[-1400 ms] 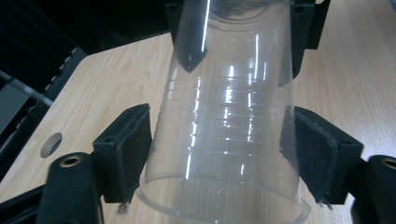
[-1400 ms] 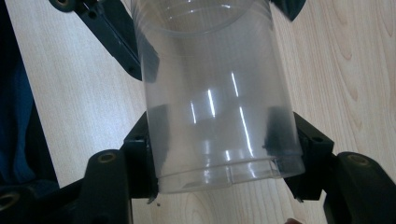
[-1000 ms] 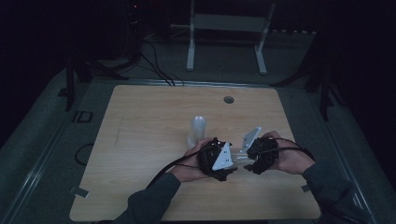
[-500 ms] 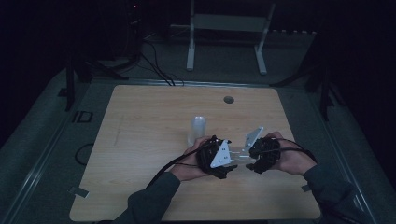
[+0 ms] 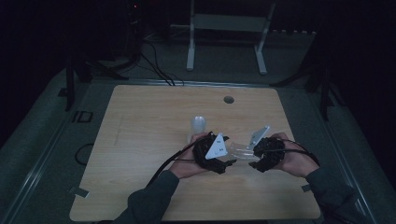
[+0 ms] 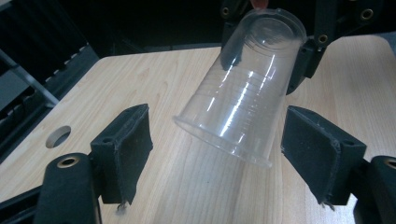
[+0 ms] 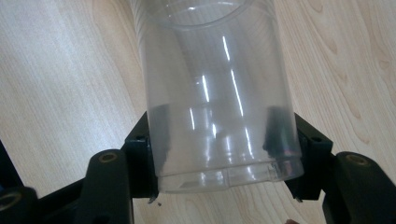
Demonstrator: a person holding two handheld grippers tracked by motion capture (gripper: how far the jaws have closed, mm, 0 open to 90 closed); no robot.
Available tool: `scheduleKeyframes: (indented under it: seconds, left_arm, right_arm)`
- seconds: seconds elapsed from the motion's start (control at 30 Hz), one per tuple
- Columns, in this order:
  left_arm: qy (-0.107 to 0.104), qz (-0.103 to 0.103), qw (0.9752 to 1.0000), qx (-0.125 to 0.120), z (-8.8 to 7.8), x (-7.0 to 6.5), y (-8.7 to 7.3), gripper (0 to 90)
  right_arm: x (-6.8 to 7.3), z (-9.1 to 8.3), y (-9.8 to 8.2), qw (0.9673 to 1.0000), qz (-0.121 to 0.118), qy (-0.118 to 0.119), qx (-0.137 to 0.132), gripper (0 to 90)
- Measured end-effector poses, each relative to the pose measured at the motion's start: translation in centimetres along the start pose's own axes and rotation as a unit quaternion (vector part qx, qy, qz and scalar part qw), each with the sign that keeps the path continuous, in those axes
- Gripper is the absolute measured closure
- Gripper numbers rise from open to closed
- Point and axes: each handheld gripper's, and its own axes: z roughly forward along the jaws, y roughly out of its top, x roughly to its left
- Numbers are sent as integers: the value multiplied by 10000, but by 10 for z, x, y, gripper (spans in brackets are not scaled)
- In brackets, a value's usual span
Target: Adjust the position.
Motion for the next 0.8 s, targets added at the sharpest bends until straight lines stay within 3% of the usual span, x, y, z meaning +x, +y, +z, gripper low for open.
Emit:
scheduleKeyframes:
  seconds: [0.27, 0.5, 0.8]
  left_arm:
    - [36, -280, 9996, -62, -1, 7, -3, 267]
    - [76, -422, 9991, 62, 2, 10, -6, 269]
    - [143, -519, 9985, 99, 3, 12, -8, 270]
  right_arm:
    - [-4, -1, -5, 9992, 305, -132, -229, 404]
    - [-7, 1, -10, 9975, 539, -216, -398, 405]
    - [-10, 4, -18, 9931, 907, -435, -597, 405]
